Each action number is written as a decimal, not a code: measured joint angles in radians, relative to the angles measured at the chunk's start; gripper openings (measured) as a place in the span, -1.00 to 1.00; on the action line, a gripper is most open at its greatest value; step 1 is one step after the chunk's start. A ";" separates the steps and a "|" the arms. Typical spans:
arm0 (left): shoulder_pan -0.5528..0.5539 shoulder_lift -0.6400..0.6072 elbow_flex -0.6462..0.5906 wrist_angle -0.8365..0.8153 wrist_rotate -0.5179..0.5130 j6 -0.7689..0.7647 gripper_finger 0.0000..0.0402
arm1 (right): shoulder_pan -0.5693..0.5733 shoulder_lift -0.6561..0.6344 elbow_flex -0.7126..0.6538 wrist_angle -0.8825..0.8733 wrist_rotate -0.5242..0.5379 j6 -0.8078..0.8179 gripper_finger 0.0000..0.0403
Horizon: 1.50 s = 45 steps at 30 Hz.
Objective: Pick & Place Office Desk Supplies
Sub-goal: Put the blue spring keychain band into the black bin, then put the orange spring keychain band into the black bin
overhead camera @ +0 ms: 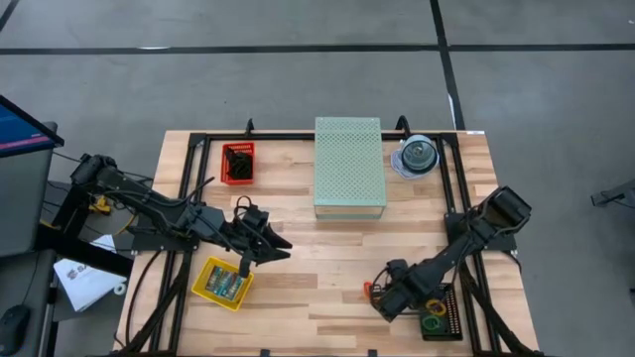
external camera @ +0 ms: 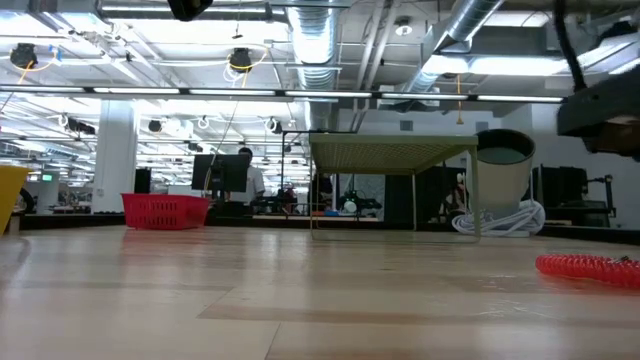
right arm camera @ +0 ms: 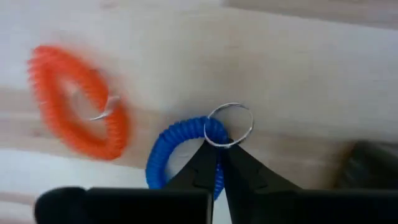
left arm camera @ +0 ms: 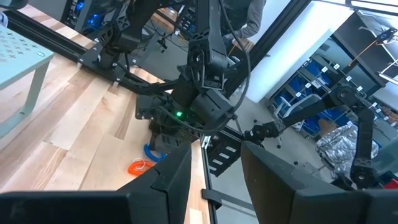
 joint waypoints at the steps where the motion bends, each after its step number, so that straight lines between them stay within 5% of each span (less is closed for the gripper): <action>1: 0.000 0.000 0.000 0.000 -0.001 0.000 -0.32 | -0.006 0.002 0.010 0.008 0.003 -0.016 -0.94; 14: -0.008 0.000 0.000 0.000 -0.003 -0.003 -0.32 | 0.019 0.004 0.300 -0.147 0.096 -0.103 -0.98; 25: -0.008 0.000 0.000 0.000 -0.002 -0.007 -0.32 | 0.249 0.002 0.524 -0.683 -0.064 0.116 -0.98; 35: -0.008 0.000 0.000 0.000 0.000 -0.006 -0.32 | 0.291 0.002 0.452 -0.797 -0.092 0.115 -0.91; 45: -0.008 0.000 0.000 0.000 0.001 -0.034 -0.32 | 0.295 0.001 0.389 -0.746 -0.104 0.106 -0.40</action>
